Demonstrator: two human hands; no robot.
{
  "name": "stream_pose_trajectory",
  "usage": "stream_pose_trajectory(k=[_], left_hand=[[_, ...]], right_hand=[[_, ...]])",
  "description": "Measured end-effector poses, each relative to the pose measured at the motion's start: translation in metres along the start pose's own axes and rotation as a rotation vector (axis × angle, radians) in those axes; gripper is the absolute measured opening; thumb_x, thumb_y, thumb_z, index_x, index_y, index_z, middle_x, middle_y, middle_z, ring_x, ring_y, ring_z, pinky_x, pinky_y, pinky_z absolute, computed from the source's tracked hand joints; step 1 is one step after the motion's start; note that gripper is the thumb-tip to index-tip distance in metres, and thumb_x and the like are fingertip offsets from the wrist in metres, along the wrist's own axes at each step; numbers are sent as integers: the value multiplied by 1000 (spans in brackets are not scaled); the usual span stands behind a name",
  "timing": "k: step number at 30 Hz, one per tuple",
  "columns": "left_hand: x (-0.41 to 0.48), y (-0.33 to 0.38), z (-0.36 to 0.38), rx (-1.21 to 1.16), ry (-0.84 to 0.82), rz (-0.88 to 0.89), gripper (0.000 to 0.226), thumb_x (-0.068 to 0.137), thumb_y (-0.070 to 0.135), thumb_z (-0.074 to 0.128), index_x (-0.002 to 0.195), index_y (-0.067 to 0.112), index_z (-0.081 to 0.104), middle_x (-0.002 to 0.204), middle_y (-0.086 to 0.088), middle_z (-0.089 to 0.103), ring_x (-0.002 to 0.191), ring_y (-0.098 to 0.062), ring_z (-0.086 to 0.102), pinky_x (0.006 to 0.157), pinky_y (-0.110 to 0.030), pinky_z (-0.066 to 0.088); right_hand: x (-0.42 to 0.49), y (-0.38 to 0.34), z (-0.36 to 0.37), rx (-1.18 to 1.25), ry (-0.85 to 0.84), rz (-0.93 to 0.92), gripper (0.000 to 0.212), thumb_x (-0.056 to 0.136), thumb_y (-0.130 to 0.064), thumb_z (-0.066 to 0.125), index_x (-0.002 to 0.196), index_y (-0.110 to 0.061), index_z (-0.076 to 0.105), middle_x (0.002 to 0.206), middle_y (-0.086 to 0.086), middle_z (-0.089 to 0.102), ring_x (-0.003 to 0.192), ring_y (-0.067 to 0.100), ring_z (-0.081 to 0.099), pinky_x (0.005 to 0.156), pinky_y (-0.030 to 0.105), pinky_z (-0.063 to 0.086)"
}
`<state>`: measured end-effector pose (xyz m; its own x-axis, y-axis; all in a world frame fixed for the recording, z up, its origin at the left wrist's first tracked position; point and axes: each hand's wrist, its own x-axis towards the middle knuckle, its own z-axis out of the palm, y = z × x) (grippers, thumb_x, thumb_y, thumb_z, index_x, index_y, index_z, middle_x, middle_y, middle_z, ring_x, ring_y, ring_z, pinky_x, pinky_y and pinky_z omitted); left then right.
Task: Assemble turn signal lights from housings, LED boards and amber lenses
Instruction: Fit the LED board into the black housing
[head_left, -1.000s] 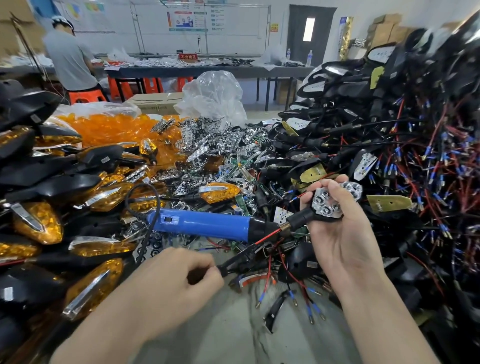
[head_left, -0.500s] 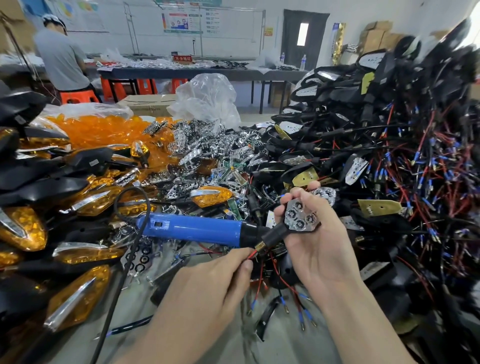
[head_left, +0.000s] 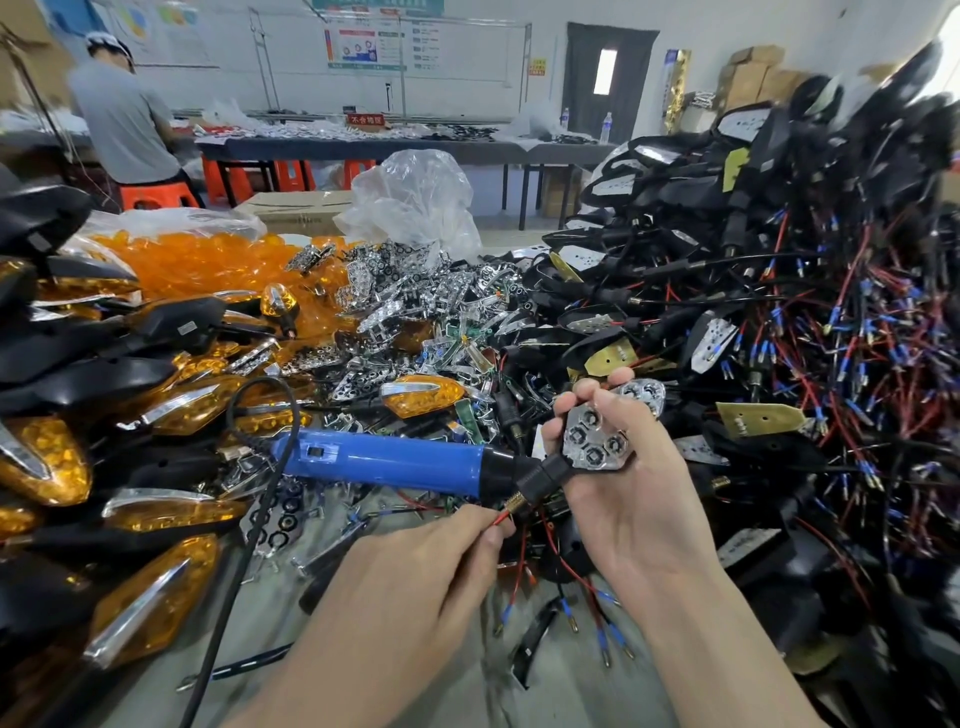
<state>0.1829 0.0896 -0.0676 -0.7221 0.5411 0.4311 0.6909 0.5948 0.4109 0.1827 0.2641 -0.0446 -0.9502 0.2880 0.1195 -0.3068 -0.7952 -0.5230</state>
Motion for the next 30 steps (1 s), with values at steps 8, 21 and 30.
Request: stream_pose_trajectory(k=[8, 21, 30], left_hand=[[-3, 0, 0, -52, -42, -16, 51, 96, 57, 19, 107, 37, 64, 67, 37, 51, 68, 1, 54, 49, -17, 31], [-2, -1, 0, -72, -58, -14, 48, 97, 58, 21, 104, 37, 63, 66, 33, 52, 54, 2, 48, 48, -15, 32], [-2, -1, -2, -54, -48, 9, 41, 99, 50, 30, 113, 38, 66, 57, 33, 46, 48, 5, 44, 47, -11, 29]], right_hand=[[-1, 0, 2, -7, 6, 17, 16, 80, -5, 65, 86, -20, 67, 85, 3, 66, 75, 18, 68, 66, 29, 57], [0, 4, 0, -16, -17, 28, 19, 80, -4, 66, 93, -17, 63, 85, 4, 67, 75, 19, 68, 65, 30, 57], [0, 3, -1, 5, -32, 28, 16, 83, -5, 65, 90, -19, 68, 86, 3, 66, 76, 17, 68, 69, 29, 57]])
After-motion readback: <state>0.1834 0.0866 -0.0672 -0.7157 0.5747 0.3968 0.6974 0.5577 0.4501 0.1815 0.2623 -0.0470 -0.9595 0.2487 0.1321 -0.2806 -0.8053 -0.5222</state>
